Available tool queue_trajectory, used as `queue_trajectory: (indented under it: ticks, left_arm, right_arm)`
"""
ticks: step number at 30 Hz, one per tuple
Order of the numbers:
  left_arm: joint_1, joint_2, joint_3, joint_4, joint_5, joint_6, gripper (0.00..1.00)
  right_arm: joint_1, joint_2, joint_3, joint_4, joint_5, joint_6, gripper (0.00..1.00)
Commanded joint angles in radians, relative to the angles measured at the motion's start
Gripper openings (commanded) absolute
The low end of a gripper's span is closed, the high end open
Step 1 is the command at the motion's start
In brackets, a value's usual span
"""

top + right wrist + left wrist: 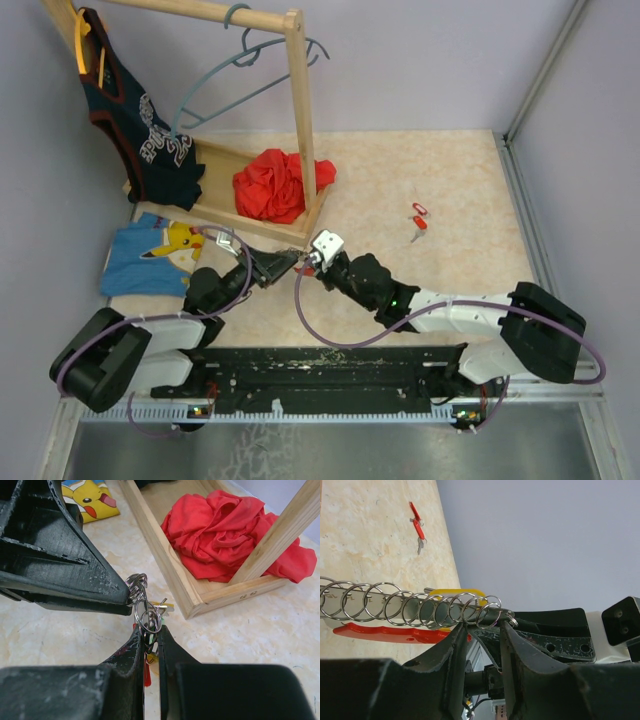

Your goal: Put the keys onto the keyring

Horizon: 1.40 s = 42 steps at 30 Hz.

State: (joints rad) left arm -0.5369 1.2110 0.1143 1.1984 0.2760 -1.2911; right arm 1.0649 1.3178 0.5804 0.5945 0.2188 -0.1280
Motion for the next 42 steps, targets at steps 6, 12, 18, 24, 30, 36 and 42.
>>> queue_trajectory:
  ticks: [6,12,18,24,30,36,42]
  left_arm:
    - [-0.014,0.098,-0.006,0.220,-0.028,-0.057,0.32]
    - [-0.014,0.102,-0.006,0.258,-0.048,-0.059,0.27]
    - [-0.014,0.072,-0.015,0.228,-0.072,-0.036,0.21]
    - [-0.014,0.024,-0.021,0.143,-0.071,-0.007,0.02]
    - [-0.014,-0.067,0.004,-0.046,-0.051,0.089,0.00]
    - [-0.013,-0.175,0.095,-0.379,-0.001,0.281,0.00]
    - [0.005,-0.234,0.183,-0.657,0.090,0.441,0.00]
  right_arm:
    - [0.015,0.000,0.003,0.105,-0.012,0.021,0.00]
    - [0.015,0.005,-0.001,0.109,-0.018,0.024,0.00]
    - [0.017,0.002,-0.007,0.105,-0.016,0.021,0.00]
    - [0.017,-0.007,-0.009,0.089,-0.005,-0.004,0.00]
    - [0.017,-0.020,-0.013,0.055,0.001,-0.084,0.00]
    - [0.017,-0.051,0.000,-0.018,-0.070,-0.227,0.00]
    - [0.016,-0.067,-0.002,-0.060,-0.102,-0.335,0.00]
